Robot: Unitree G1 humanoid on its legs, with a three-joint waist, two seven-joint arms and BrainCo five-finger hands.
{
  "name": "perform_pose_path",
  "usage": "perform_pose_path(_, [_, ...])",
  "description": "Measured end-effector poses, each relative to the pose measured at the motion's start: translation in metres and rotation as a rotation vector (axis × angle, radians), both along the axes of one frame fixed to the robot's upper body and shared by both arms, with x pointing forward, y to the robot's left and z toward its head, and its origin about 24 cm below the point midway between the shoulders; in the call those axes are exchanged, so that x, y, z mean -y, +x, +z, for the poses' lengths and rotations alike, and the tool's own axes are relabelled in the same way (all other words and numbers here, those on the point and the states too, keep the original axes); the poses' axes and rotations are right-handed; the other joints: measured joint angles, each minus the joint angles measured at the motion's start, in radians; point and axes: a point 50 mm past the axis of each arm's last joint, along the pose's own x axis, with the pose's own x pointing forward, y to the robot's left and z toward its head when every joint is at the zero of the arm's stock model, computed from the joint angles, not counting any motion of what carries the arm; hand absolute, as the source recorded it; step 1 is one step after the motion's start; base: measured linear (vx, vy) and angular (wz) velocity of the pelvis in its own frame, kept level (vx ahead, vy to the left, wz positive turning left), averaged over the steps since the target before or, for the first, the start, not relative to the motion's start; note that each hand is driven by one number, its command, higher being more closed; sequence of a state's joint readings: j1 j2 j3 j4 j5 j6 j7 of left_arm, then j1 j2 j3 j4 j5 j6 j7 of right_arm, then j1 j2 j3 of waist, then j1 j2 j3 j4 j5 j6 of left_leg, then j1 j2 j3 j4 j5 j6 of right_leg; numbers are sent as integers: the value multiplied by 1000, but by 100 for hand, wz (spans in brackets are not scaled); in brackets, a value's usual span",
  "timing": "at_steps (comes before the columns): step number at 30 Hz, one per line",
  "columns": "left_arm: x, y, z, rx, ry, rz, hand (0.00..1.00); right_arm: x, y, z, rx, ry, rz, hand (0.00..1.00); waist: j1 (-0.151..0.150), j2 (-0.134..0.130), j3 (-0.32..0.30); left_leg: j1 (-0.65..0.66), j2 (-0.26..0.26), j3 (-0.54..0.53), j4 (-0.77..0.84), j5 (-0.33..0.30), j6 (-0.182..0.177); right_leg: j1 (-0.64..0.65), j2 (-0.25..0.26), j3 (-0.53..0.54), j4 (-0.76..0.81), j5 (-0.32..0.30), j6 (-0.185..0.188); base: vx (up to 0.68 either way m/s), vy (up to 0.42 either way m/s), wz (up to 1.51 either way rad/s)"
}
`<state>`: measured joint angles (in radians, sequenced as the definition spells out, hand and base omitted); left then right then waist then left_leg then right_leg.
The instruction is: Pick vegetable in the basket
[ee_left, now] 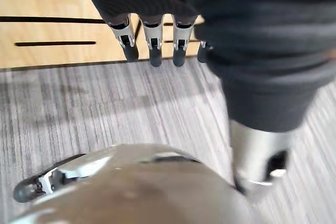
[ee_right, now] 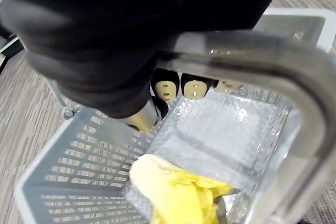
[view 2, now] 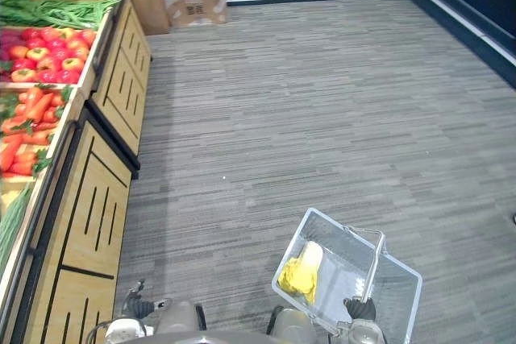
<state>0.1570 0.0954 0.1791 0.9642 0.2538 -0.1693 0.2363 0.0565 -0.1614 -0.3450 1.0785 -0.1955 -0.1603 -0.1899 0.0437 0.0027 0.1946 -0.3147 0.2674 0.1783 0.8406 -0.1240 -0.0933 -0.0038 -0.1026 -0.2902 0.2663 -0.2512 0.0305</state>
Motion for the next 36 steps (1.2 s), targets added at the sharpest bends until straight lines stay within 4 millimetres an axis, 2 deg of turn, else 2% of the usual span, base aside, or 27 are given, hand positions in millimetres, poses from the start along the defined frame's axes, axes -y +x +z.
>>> perform_pose_path(2, [4, -15, -5, -44, -24, 38, 0, 2, 7, 2, 4, -3, 4, 100, 10, 1, 1, -31, -28, 16, -142, -25, -22, 38, -5, 1, -55, 3, 5, 217, -50, -3])
perform_pose_path(3, [5, -24, -8, -71, -29, 42, 0, 0, 14, 3, 18, 2, 11, 100, 20, 1, 1, -33, -50, 33, -297, -16, -23, 47, -8, 9, -78, 8, 14, 287, 17, -29])
perform_pose_path(4, [6, -34, -10, -100, -33, 45, 0, -2, 21, 4, 31, 4, 19, 100, 28, 2, 1, -33, -75, 29, -457, 22, -24, 53, -10, 19, -94, 7, 16, 275, 61, -32])
perform_pose_path(5, [7, -37, -11, -112, -34, 45, 0, -2, 22, 4, 32, 4, 21, 100, 33, 2, 1, -31, -86, 28, -538, 53, -25, 57, -12, 22, -101, 4, 21, 346, 128, -29])
perform_pose_path(7, [11, -50, -15, -165, -41, 32, 0, 0, 18, 3, 16, 0, 19, 100, 49, 20, -2, -30, -102, 16, -787, 156, -29, 108, -4, 29, -146, -9, 59, 480, 226, -19])
perform_pose_path(8, [11, -53, -15, -178, -38, 26, 0, -1, 16, 2, 9, 4, 19, 100, 51, 16, 1, -29, -106, 12, -769, 210, -20, 126, -10, 34, -154, -13, 75, 496, 231, -15])
perform_pose_path(9, [8, -57, -16, -197, -31, 25, 0, -6, 15, 0, -6, 16, 35, 100, 57, 1, -7, -20, -124, 31, -736, 256, 11, 151, -35, 54, -167, -14, 91, 534, 219, -12])
perform_pose_path(12, [-6, -52, -13, -193, 11, -4, 0, -19, 20, -2, 5, 42, 62, 100, 47, -53, -14, -31, -169, 59, -642, 182, 101, 137, -94, 115, -110, 55, 122, 526, 201, 4])
perform_pose_path(14, [-7, -48, -12, -187, 21, -23, 0, -20, 20, -2, 4, 43, 71, 100, 45, -60, -19, -5, -180, 72, -627, 142, 113, 110, -104, 146, -33, 118, 149, 454, 172, -4])
perform_pose_path(17, [-12, -42, -9, -178, 40, -40, 0, -20, 24, 0, 22, 32, 89, 100, 38, -62, -23, 88, -193, 90, -676, 90, 120, -8, -139, 166, 264, 256, 183, 401, 182, -5])
perform_pose_path(18, [-16, -33, -6, -145, 59, -66, 0, -20, 25, 1, 28, 29, 92, 100, 32, -77, -29, 129, -209, 92, -696, 73, 131, -63, -168, 173, 389, 355, 206, 471, 184, 12])
perform_pose_path(19, [-21, -15, 1, -88, 89, -95, 0, -23, 25, 0, 28, 36, 96, 100, 28, -76, -24, 178, -218, 83, -700, 36, 141, -120, -185, 182, 549, 400, 214, 387, 128, 11])
perform_pose_path(20, [-23, -6, 4, -61, 101, -95, 0, -24, 26, 0, 30, 38, 99, 100, 26, -76, -24, 203, -220, 81, -701, 23, 140, -154, -183, 188, 626, 376, 201, 388, 79, 3])
perform_pose_path(21, [-23, 7, 9, -20, 113, -97, 0, -24, 29, 1, 46, 34, 105, 100, 21, -77, -25, 241, -220, 80, -705, 5, 144, -195, -177, 188, 718, 314, 180, 351, 34, -5])
perform_pose_path(22, [-24, 23, 16, 40, 130, -97, 0, -23, 34, 5, 77, 24, 112, 100, 9, -64, -19, 297, -221, 80, -722, -16, 140, -243, -159, 172, 790, 241, 152, 341, 15, -4])
perform_pose_path(23, [-25, 33, 22, 79, 143, -92, 0, -22, 36, 6, 87, 19, 115, 100, 4, -61, -19, 324, -221, 77, -730, -28, 140, -265, -151, 155, 803, 210, 132, 322, -26, 13])
perform_pose_path(24, [-25, 54, 33, 165, 165, -89, 0, -22, 38, 8, 99, 14, 125, 100, -13, -61, -17, 363, -220, 61, -734, -52, 144, -303, -133, 109, 772, 140, 80, 321, -77, 36])
perform_pose_path(25, [-23, 72, 44, 248, 160, -66, 0, -22, 40, 9, 108, 12, 126, 100, -22, -61, -16, 394, -215, 45, -732, -72, 134, -332, -116, 66, 678, 95, 44, 326, -105, 44])
perform_pose_path(26, [-22, 79, 50, 284, 167, -61, 0, -21, 39, 9, 106, 12, 123, 100, -28, -61, -17, 406, -211, 35, -729, -84, 126, -342, -105, 51, 610, 88, 32, 346, -162, 58])
perform_pose_path(28, [-16, 96, 62, 373, 150, -52, 0, -20, 38, 9, 109, 16, 100, 100, -49, -57, -16, 426, -184, -18, -696, -128, 88, -359, -64, 55, 317, 99, 36, 436, -269, 76])
perform_pose_path(29, [-9, 102, 64, 395, 134, -67, 0, -19, 34, 8, 109, 19, 73, 100, -49, -56, -14, 439, -165, -49, -676, -157, 60, -359, -56, 80, 137, 131, 46, 461, -308, 74])
perform_pose_path(30, [-6, 104, 65, 399, 127, -76, 0, -19, 33, 8, 111, 24, 58, 100, -47, -56, -15, 445, -155, -61, -673, -171, 43, -356, -57, 101, 55, 162, 47, 636, -435, 80])
perform_pose_path(31, [-3, 103, 63, 395, 116, -86, 0, -20, 32, 9, 122, 28, 43, 100, -37, -75, -14, 463, -133, -90, -658, -214, -1, -335, -68, 170, -121, 224, 58, 536, -398, 57])
perform_pose_path(32, [-5, 101, 62, 386, 116, -85, 0, -20, 32, 9, 127, 31, 35, 100, -30, -80, -8, 480, -127, -101, -656, -234, -23, -322, -73, 161, -133, 297, 96, 639, -471, 59])
perform_pose_path(33, [0, 91, 51, 332, 88, -81, 0, -19, 33, 9, 129, 32, 21, 100, -15, -56, 0, 499, -88, -112, -652, -246, -36, -327, -52, 140, -69, 357, 89, 408, -299, 36])
perform_pose_path(34, [6, 87, 44, 298, 62, -87, 0, -18, 36, 11, 138, 29, 22, 100, -14, -46, 5, 506, -77, -113, -654, -237, -30, -338, -45, 129, -18, 316, 77, 483, -314, 28])
perform_pose_path(36, [22, 59, 17, 147, -9, -86, 0, -15, 42, 14, 154, 31, -7, 100, -14, -33, -1, 540, -70, -118, -662, -165, -21, -359, -43, 122, 142, 172, 56, 509, -289, 19])
